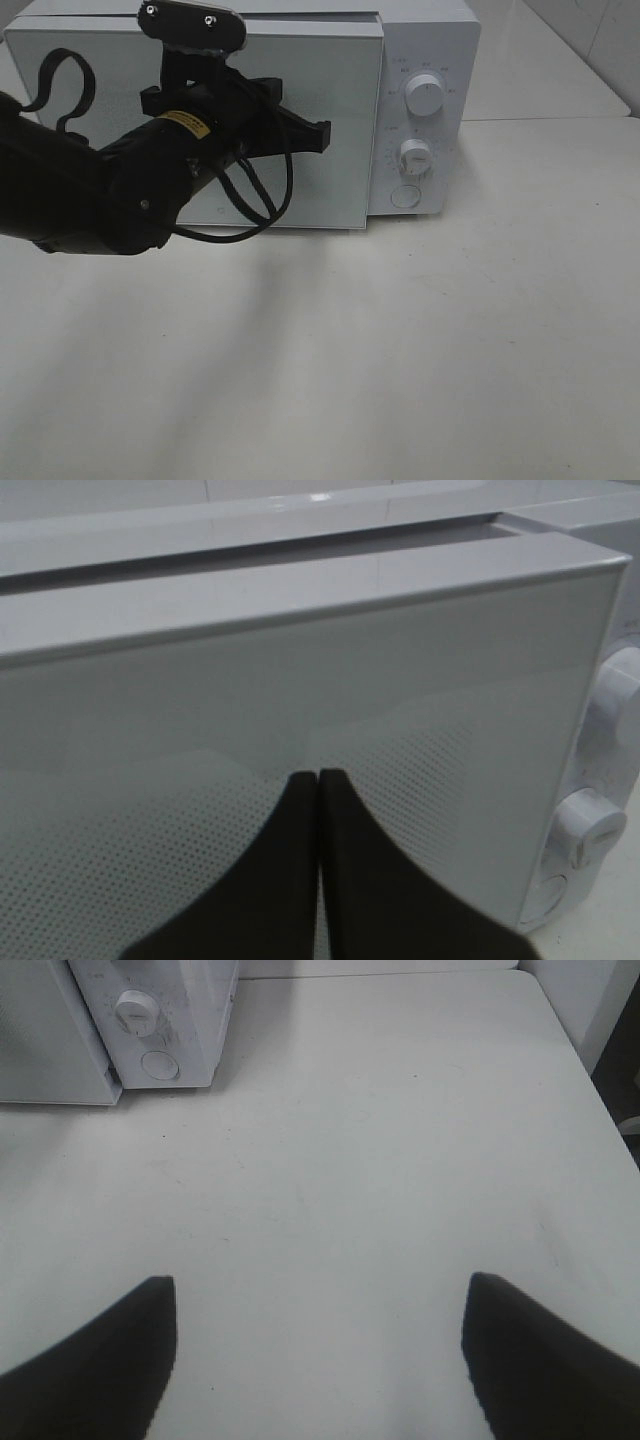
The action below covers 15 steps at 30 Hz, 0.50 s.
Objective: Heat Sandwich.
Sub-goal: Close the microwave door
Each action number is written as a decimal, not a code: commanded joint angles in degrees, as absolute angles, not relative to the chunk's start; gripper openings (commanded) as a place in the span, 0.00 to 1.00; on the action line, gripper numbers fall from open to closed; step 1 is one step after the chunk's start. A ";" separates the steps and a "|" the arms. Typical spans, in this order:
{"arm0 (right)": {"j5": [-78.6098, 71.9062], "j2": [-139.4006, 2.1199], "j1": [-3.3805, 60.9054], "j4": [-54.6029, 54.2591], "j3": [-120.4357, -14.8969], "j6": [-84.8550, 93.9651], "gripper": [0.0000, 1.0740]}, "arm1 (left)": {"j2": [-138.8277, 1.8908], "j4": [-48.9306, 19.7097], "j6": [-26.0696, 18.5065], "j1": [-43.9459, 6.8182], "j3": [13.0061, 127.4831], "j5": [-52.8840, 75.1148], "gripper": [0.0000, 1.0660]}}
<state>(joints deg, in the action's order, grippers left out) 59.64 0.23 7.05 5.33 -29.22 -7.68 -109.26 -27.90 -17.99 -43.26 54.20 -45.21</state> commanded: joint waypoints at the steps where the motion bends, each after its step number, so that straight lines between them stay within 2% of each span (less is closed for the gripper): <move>1: 59.47 1.66 6.70 5.10 -29.16 -7.73 0.71 | -110.52 -31.17 -20.63 -43.60 57.01 -43.77 0.00; 10: 59.47 1.66 6.70 5.10 -29.16 -7.73 0.71 | -113.16 -31.23 -20.86 -43.60 61.19 -42.86 0.00; 14: 59.47 1.66 6.70 5.10 -29.16 -7.73 0.71 | -114.02 -31.68 -22.35 -43.49 62.97 -41.88 0.00; 15: 59.47 1.66 6.70 5.10 -29.16 -7.73 0.71 | -114.53 -32.60 -23.89 -43.49 64.17 -41.60 0.00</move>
<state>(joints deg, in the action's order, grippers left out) 59.64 0.23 7.05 5.27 -29.22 -7.68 -114.02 -30.37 -22.69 -44.06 62.28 -39.65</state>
